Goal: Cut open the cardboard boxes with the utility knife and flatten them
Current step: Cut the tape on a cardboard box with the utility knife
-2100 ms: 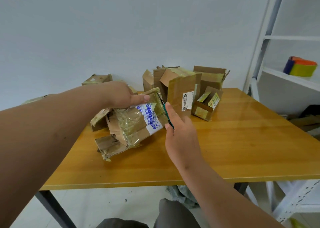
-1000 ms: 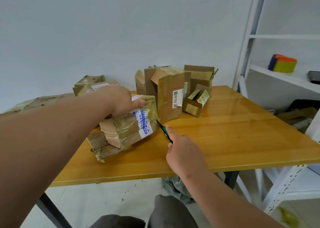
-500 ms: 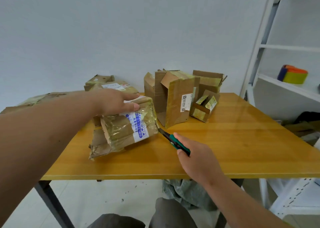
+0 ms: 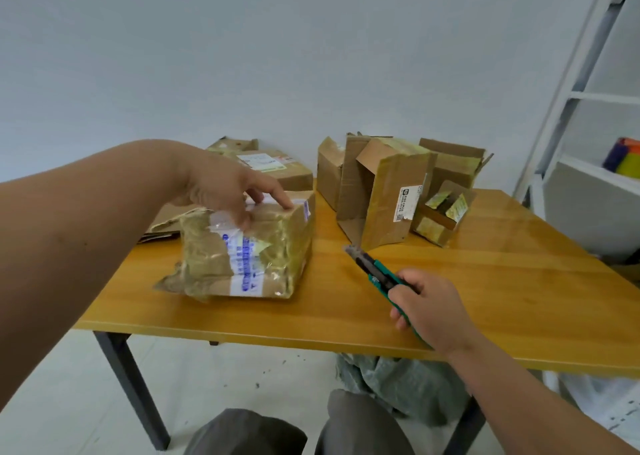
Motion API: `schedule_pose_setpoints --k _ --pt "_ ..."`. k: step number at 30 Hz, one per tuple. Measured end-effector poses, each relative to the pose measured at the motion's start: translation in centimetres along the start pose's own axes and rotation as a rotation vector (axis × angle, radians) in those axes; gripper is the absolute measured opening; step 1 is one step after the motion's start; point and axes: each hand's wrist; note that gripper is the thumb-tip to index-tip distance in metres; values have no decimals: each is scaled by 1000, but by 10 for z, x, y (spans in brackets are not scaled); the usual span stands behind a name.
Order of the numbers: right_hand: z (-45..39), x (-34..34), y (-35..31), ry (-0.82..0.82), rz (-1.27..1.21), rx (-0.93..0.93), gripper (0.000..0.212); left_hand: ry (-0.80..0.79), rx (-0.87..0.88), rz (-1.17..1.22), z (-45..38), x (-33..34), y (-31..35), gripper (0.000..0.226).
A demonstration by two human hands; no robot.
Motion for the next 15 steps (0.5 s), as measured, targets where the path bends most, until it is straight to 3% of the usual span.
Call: schedule_pose_setpoints --k 4,6,10,15 --pt "-7 10 -12 -113 -25 31 18 -22 -56 37 -3 13 -2 52" --pt "-10 24 -20 -182 -37 32 33 18 -85 25 -10 25 -2 63" --pt "-13 32 -27 -202 24 31 37 162 -88 -20 -22 40 -3 97" --pt "-12 30 -30 -200 16 64 42 159 13 100 -23 38 -3 82"
Point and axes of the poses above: each hand's wrist, its own z-axis away from the middle knuckle, its own x-axis out of the palm, y = z × x, and after that the axes turned 15 degrees about -y, right-handed
